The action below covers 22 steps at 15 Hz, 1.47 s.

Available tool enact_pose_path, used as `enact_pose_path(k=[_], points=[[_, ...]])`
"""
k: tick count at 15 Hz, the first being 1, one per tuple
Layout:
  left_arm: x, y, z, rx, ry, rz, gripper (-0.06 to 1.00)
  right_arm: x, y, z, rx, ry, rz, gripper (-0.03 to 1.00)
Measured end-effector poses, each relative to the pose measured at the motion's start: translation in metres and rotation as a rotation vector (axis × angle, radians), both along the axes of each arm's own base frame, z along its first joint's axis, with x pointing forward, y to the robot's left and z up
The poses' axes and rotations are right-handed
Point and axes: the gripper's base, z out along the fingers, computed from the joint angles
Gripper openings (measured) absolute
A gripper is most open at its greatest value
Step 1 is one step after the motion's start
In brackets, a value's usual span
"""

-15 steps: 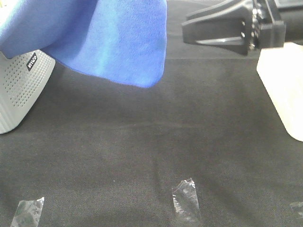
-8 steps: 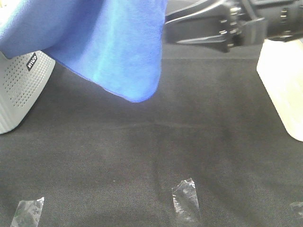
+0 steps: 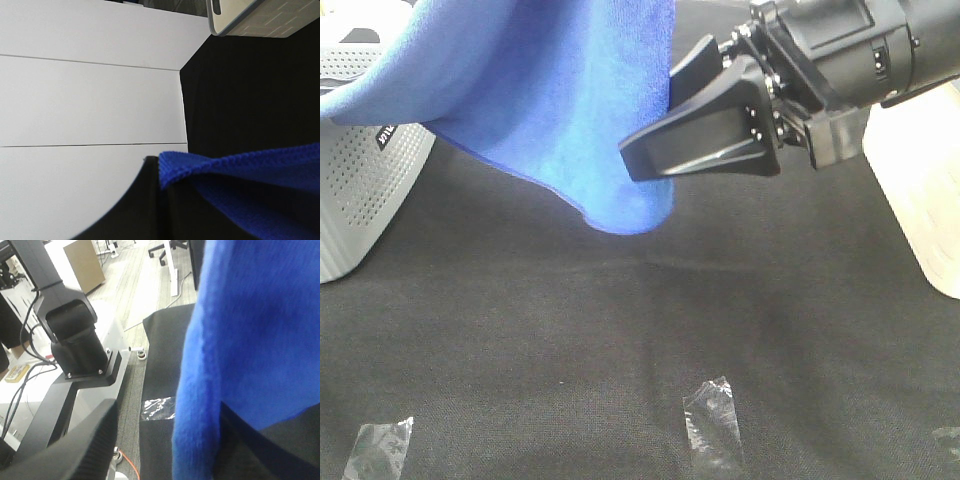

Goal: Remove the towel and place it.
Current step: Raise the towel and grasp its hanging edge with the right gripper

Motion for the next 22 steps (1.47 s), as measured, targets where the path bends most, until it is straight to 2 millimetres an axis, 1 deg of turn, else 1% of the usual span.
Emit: enact_pose_path(k=[6, 9, 10, 11, 12, 14, 15, 19, 22], points=[[0.0, -0.002, 0.005, -0.101, 0.004, 0.001, 0.0, -0.001, -0.002, -0.004, -0.045, -0.006, 0.02, 0.55], [0.0, -0.002, 0.005, -0.131, 0.027, 0.009, 0.0, 0.004, -0.002, -0.005, -0.066, 0.007, -0.052, 0.55], [0.0, -0.002, 0.005, -0.144, 0.039, 0.012, 0.0, 0.006, -0.002, -0.006, -0.069, 0.005, -0.07, 0.53], [0.0, -0.002, 0.005, -0.149, 0.043, 0.014, 0.0, 0.006, -0.002, -0.006, -0.072, 0.002, -0.079, 0.49], [0.0, -0.002, 0.005, -0.152, 0.045, 0.015, 0.0, 0.007, -0.002, -0.006, -0.073, -0.001, -0.085, 0.4], [0.0, -0.002, 0.005, -0.155, 0.047, 0.015, 0.0, 0.008, -0.002, -0.006, -0.073, 0.005, -0.095, 0.13], [0.0, -0.002, 0.005, -0.155, 0.047, 0.015, 0.0, 0.008, -0.003, -0.006, -0.074, 0.011, -0.1, 0.03], [0.0, -0.001, 0.002, -0.147, 0.089, 0.033, 0.0, 0.011, -0.003, -0.007, -0.091, 0.05, -0.155, 0.03], [0.0, -0.001, 0.001, -0.181, 0.136, 0.052, 0.0, 0.018, -0.006, -0.01, -0.135, 0.137, -0.288, 0.03]])
